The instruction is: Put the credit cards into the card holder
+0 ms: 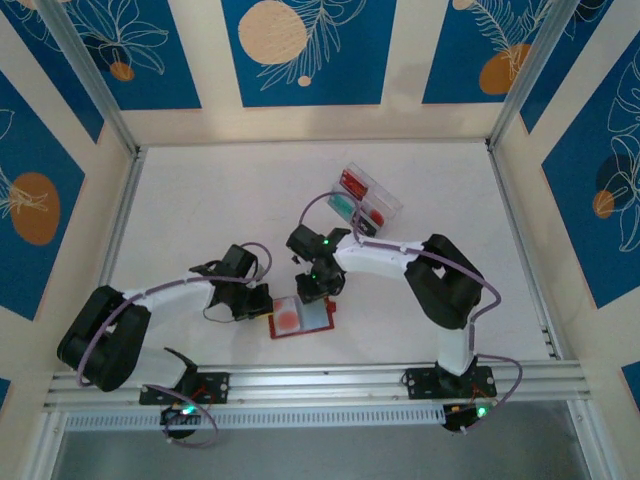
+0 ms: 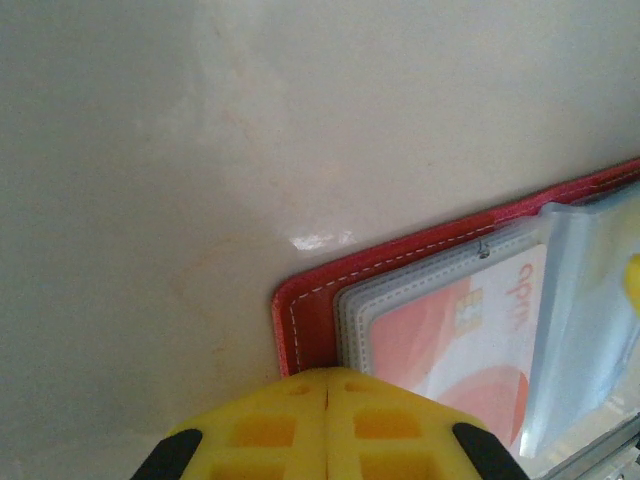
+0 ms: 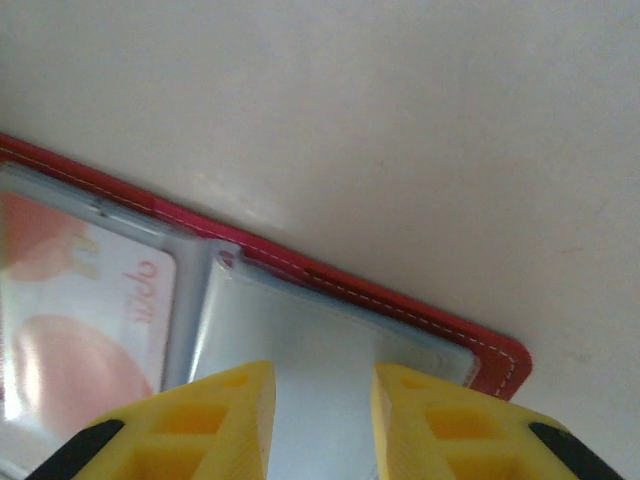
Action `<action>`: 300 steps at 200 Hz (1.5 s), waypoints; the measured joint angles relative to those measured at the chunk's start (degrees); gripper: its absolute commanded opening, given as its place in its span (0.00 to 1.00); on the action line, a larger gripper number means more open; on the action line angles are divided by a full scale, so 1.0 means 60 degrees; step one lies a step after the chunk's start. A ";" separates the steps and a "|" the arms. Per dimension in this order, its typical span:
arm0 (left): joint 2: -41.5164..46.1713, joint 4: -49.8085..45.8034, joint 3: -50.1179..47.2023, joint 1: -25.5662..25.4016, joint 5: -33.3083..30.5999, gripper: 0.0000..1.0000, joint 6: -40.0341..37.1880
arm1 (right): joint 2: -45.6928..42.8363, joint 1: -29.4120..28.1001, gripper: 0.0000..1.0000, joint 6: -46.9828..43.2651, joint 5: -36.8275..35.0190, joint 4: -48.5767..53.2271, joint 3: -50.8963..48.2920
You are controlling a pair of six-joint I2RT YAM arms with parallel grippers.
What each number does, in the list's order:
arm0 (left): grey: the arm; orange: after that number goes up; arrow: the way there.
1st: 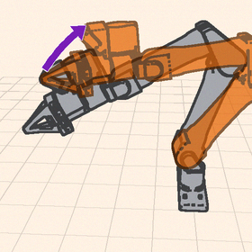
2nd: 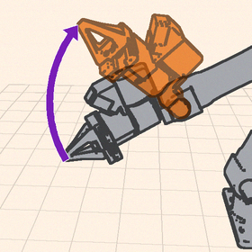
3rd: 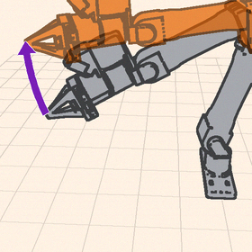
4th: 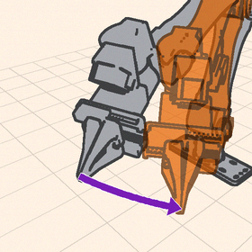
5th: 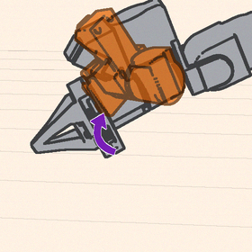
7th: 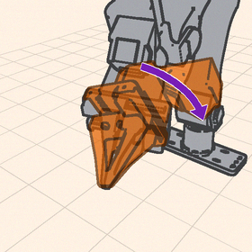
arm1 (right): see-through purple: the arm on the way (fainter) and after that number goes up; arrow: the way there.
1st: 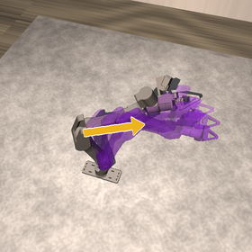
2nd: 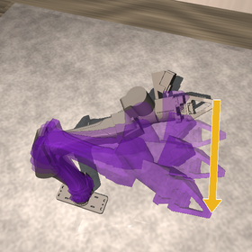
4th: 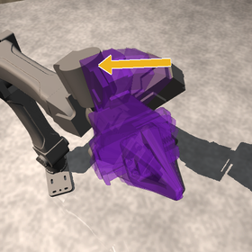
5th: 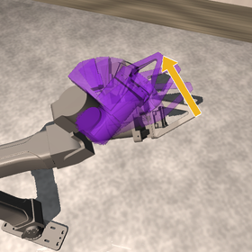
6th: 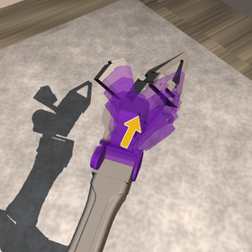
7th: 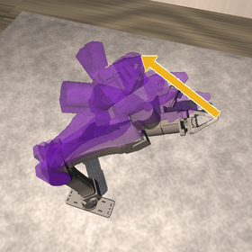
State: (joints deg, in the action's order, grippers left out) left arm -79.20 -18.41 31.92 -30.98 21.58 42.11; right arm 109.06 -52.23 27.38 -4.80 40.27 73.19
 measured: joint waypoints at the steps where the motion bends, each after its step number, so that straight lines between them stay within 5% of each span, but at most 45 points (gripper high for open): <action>1: 0.0000 -0.0004 0.0000 0.0000 0.0000 0.06 0.0000 | 0.0011 -0.0011 0.32 -0.0004 -0.0015 0.0004 0.0000; 70: 0.0018 0.0004 -0.0011 0.0000 0.0000 0.06 0.0109 | 0.0328 -0.0627 0.37 0.0015 -0.1137 0.0310 0.0291; 124: 0.0058 0.0076 -0.0073 0.0000 0.0000 0.06 0.0142 | 0.0437 -0.0754 0.07 0.0200 -0.1133 0.0390 0.0419; 154: 0.0058 0.0120 -0.0102 0.0000 0.0004 0.06 0.0142 | 0.0419 -0.0761 0.00 0.0251 -0.0947 0.0299 0.0401; 300: -0.0015 0.0943 -0.0433 -0.0018 0.0361 0.06 0.0248 | 0.0244 -0.0444 0.04 0.0637 0.1053 -0.0029 0.0947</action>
State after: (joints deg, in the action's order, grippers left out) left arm -79.29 -12.75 29.32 -31.09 23.75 43.59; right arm 110.52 -54.89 31.20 1.52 40.10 78.87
